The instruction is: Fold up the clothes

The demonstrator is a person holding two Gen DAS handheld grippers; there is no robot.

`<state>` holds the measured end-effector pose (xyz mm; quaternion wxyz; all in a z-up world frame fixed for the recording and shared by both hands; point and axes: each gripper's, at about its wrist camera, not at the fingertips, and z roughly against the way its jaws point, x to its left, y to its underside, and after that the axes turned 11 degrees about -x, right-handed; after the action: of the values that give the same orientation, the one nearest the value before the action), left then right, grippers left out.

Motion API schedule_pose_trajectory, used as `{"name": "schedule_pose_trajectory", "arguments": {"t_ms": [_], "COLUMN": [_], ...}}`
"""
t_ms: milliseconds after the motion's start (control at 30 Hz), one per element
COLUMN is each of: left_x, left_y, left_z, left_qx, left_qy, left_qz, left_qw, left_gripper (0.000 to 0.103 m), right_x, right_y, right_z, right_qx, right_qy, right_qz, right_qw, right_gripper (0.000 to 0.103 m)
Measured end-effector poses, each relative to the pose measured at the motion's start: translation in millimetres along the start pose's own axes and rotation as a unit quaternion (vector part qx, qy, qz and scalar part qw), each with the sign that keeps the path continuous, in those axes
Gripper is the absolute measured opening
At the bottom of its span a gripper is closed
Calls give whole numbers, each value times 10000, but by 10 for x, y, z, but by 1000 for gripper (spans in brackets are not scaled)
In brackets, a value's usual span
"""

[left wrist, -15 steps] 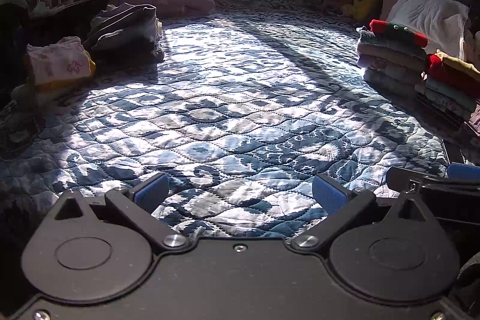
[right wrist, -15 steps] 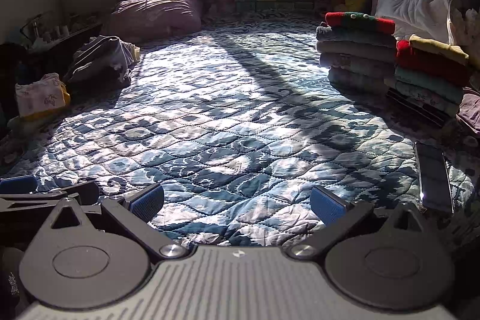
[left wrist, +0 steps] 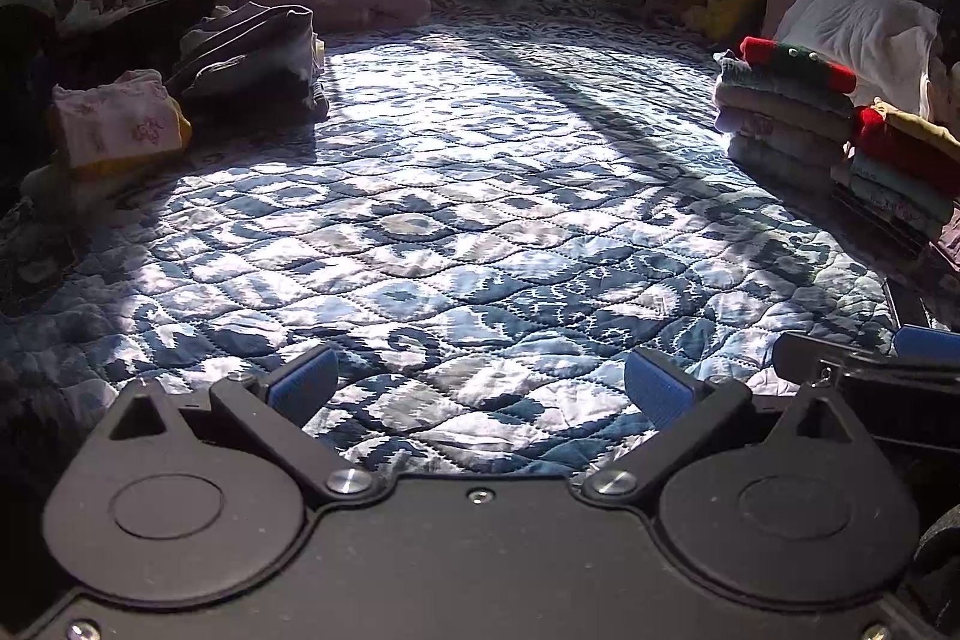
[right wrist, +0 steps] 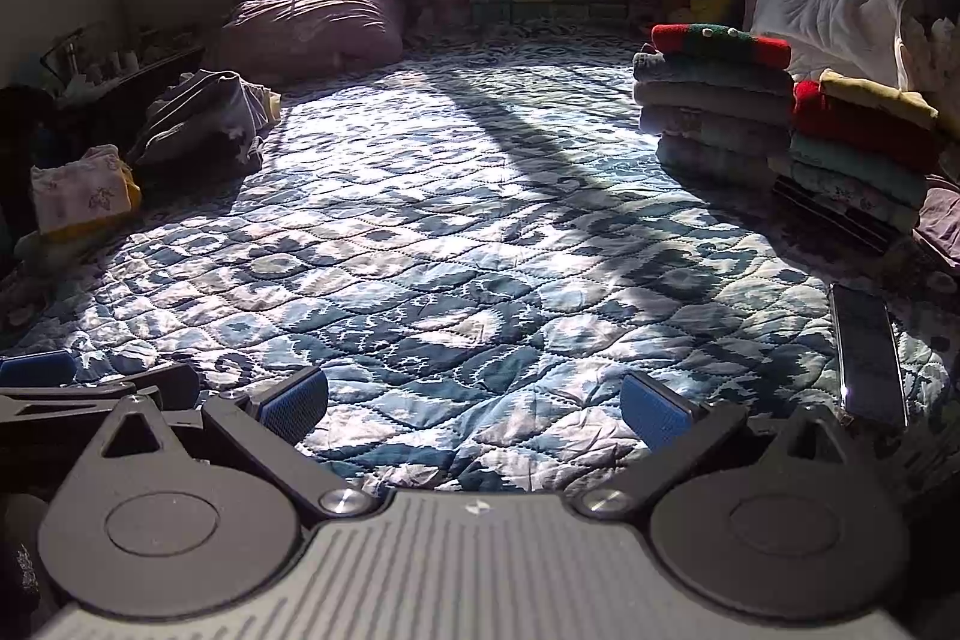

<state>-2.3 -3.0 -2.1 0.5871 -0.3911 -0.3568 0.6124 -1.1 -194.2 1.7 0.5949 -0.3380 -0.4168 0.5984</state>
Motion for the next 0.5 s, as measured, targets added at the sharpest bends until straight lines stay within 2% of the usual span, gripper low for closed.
{"name": "schedule_pose_trajectory", "arguments": {"t_ms": [500], "left_x": [-5], "left_y": [4], "left_z": [0], "left_qx": [13], "left_qy": [0], "left_qz": [-4], "left_qw": [10000], "left_gripper": [103], "right_x": [-2], "right_y": [-11], "right_z": [7], "right_qx": [-13], "right_qy": [13], "right_qz": [18], "right_qw": [10000], "right_gripper": [103]}}
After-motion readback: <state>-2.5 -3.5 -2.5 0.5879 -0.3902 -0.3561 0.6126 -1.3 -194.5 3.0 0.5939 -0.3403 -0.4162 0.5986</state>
